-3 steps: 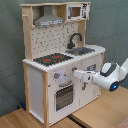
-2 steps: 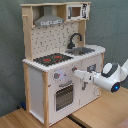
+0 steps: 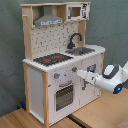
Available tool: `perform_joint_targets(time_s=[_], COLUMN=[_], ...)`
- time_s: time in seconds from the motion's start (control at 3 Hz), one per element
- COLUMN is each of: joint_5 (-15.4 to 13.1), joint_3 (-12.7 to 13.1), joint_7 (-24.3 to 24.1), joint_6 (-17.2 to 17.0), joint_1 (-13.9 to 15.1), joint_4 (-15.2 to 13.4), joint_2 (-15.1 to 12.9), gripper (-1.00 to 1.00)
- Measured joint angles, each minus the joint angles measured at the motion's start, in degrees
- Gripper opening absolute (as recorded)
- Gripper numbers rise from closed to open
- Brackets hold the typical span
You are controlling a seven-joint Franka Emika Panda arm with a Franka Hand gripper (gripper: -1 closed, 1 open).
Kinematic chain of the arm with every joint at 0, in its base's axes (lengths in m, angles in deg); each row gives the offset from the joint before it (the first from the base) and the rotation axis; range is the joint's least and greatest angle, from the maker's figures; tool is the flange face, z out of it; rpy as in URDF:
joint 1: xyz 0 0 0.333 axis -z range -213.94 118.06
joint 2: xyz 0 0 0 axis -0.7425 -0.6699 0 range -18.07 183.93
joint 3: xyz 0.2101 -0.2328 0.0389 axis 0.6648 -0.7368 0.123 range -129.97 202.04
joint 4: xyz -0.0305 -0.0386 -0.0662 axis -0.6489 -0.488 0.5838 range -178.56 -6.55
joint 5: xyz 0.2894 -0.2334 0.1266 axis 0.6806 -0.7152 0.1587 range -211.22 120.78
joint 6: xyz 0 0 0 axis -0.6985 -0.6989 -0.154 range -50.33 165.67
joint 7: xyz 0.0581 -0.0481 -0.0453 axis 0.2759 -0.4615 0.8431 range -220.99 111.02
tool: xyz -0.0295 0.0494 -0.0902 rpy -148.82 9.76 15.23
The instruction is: Play with the kitchen
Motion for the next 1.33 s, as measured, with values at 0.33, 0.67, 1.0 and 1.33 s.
perform_joint_targets(time_s=[0.33, 0.67, 1.0, 1.33], joint_5=[0.0, 0.0, -0.1, -0.2], joint_3=[0.0, 0.0, 0.0, 0.0], joint_7=[-6.4, -13.2, -19.2, -25.9], joint_6=[0.4, 0.9, 1.4, 2.1], joint_1=[0.2, 0.4, 0.5, 0.7], joint_4=[-1.5, -3.2, -4.0, -4.0], joint_2=[-0.4, -0.6, -0.6, -0.6], gripper=[1.0, 1.0, 1.0, 1.0])
